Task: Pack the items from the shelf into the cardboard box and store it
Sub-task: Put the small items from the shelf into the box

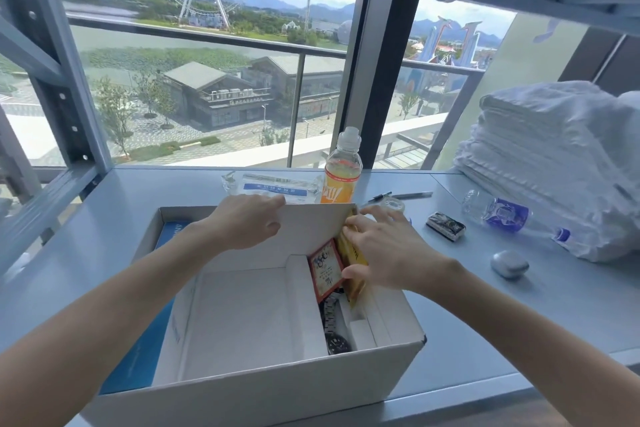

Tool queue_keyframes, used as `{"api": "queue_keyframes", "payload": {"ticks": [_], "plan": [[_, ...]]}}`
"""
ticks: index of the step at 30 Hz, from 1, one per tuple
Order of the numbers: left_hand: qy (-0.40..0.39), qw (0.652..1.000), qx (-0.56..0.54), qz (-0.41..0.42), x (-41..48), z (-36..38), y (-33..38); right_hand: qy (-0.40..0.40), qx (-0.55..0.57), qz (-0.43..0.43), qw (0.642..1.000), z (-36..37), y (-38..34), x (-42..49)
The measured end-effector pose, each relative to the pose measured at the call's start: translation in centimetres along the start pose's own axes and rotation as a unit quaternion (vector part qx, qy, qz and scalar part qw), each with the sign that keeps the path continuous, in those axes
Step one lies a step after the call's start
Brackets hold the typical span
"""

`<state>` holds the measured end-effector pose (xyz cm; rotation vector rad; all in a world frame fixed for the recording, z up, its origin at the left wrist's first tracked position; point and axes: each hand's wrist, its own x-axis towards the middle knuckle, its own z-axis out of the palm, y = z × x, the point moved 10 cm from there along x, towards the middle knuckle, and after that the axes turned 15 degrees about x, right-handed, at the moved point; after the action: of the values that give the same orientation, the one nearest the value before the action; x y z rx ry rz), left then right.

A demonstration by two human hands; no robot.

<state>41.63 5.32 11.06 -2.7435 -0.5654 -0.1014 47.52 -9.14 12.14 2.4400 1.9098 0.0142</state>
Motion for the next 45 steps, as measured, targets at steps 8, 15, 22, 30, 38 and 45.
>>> {"api": "queue_keyframes", "payload": {"ticks": [8, 15, 22, 30, 38, 45], "plan": [[0.08, 0.997, -0.002, -0.022, 0.1, -0.3, -0.2, 0.128, 0.308, -0.017, 0.943, -0.8, 6.1, -3.1], [0.117, 0.993, 0.022, -0.024, 0.1, -0.6, -0.2, 0.126, 0.328, 0.19, 0.917, 6.5, 19.0, -0.7], [0.131, 0.991, 0.02, -0.027, -0.3, -1.1, 0.0, 0.031, 0.334, 0.299, 0.893, 12.4, 24.1, 3.2], [0.132, 0.991, 0.015, -0.028, -0.3, -1.0, -0.1, 0.058, 0.307, 0.258, 0.914, 12.7, 22.2, 4.5], [0.1, 0.994, 0.015, -0.029, 0.1, -0.3, -0.3, 0.145, 0.624, 0.044, 0.766, -1.7, 13.7, -0.2], [0.082, 0.996, 0.005, -0.02, 0.1, -0.3, -0.1, -0.038, 0.422, -0.16, 0.891, -2.2, -2.2, -2.2]]}}
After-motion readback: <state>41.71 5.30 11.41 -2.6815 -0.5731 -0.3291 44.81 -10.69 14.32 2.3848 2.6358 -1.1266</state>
